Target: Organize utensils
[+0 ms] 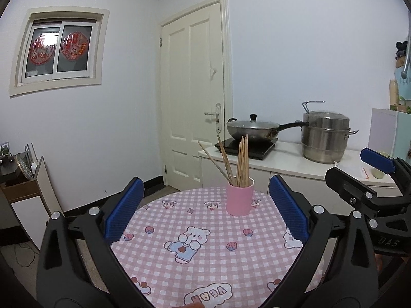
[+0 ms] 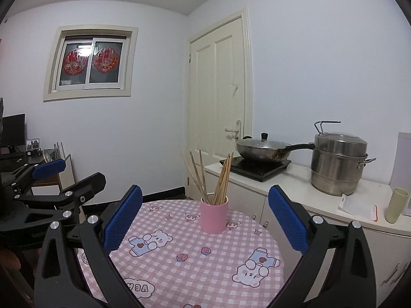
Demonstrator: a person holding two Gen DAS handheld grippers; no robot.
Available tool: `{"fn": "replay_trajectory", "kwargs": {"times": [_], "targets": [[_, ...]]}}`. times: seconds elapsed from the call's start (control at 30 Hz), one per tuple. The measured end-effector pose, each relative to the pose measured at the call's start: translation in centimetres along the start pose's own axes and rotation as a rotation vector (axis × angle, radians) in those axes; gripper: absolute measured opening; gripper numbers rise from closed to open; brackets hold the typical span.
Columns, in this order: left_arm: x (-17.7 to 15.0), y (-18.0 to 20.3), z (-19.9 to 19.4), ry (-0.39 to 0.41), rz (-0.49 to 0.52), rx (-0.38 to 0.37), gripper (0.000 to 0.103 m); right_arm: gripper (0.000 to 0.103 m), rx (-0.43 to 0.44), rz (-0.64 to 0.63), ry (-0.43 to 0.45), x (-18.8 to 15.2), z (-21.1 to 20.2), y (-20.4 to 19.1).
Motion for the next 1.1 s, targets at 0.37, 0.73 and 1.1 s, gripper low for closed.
{"fn": "replay_trajectory", "kwargs": {"times": [0.37, 0.73, 1.1], "targets": [[-0.1, -0.1, -0.8, 0.049, -0.008, 0.006, 0.096, 0.095, -0.003, -0.002, 0.022, 0.0, -0.6, -0.1], [-0.4, 0.0, -1.5, 0.100, 0.000, 0.049, 0.096, 0.095, 0.004, 0.004, 0.028, 0.0, -0.6, -0.1], [-0.5, -0.1, -1.2, 0.100, 0.002, 0.059, 0.096, 0.095, 0.004, 0.001, 0.029, -0.1, -0.5, 0.0]]}}
Point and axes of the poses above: each gripper's, at about its wrist camera, not at the fingertips, and z roughly the way its jaws point, y to its right, x to its top, the point moved 1 cm from there along z, roughly the way its jaws point, and after that the axes turned 7 degrees about -y, right-handed, at the moved point
